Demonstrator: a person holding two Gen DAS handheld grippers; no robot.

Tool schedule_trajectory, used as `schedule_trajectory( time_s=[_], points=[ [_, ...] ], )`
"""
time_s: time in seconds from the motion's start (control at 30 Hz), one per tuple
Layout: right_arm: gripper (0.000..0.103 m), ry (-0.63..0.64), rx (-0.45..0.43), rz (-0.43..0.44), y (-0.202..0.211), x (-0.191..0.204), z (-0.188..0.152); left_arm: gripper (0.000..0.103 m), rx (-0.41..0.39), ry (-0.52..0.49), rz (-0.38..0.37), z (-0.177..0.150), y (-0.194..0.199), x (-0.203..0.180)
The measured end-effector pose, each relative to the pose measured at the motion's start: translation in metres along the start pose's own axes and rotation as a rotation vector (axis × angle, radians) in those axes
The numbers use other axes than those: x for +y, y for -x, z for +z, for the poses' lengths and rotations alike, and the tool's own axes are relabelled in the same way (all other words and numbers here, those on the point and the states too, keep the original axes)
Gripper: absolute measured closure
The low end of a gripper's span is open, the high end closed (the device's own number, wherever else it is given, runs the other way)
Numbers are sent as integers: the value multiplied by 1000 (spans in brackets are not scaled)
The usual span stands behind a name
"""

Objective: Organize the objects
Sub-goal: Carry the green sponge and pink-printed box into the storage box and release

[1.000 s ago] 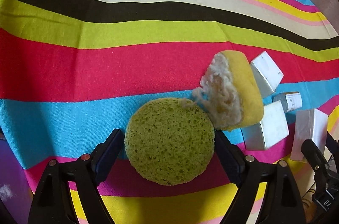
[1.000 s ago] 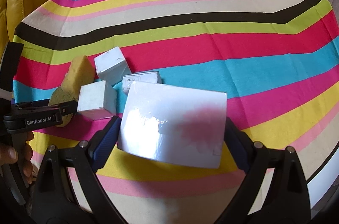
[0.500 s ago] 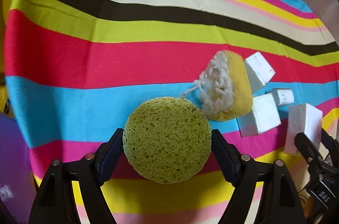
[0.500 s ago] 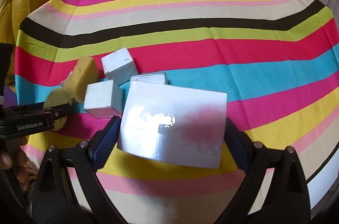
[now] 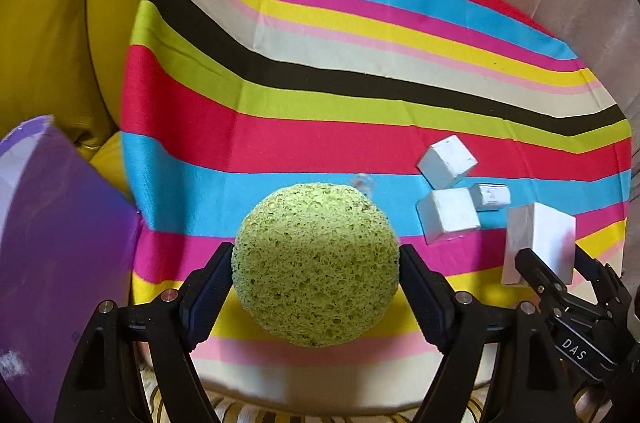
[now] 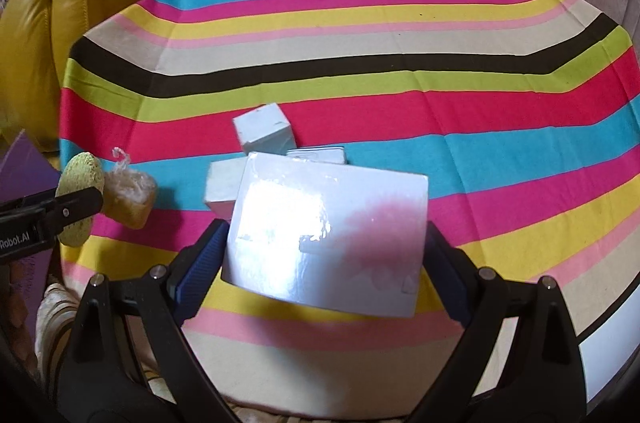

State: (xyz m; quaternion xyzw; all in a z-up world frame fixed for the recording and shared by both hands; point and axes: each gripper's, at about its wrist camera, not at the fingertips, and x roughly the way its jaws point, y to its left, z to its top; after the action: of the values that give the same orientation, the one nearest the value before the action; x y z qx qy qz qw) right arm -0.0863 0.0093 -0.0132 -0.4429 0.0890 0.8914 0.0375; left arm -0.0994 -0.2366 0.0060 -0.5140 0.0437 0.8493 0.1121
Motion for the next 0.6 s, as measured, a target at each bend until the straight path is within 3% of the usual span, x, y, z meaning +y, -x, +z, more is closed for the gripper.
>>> schedule_trajectory(
  time_s=[0.2,0.27,0.37,0.47,0.6],
  points=[
    [9,3,-24,30,13,5,-2,22,-23,-39,-41,-8,21,-13],
    [9,7,-32,31,16,7,-3,22,4,-104,-30,-13,16,-22],
    [9,2,-33,29,17,6,-3,22,36,-86,-2,-19,14,-18],
    [9,-6,-26,30,16,4,-3,22,97,-143,37,-25,0,-21],
    [9,-8,-20,50,15,4,-3,22,165,-111,41,-29,-18,-12]
  ],
)
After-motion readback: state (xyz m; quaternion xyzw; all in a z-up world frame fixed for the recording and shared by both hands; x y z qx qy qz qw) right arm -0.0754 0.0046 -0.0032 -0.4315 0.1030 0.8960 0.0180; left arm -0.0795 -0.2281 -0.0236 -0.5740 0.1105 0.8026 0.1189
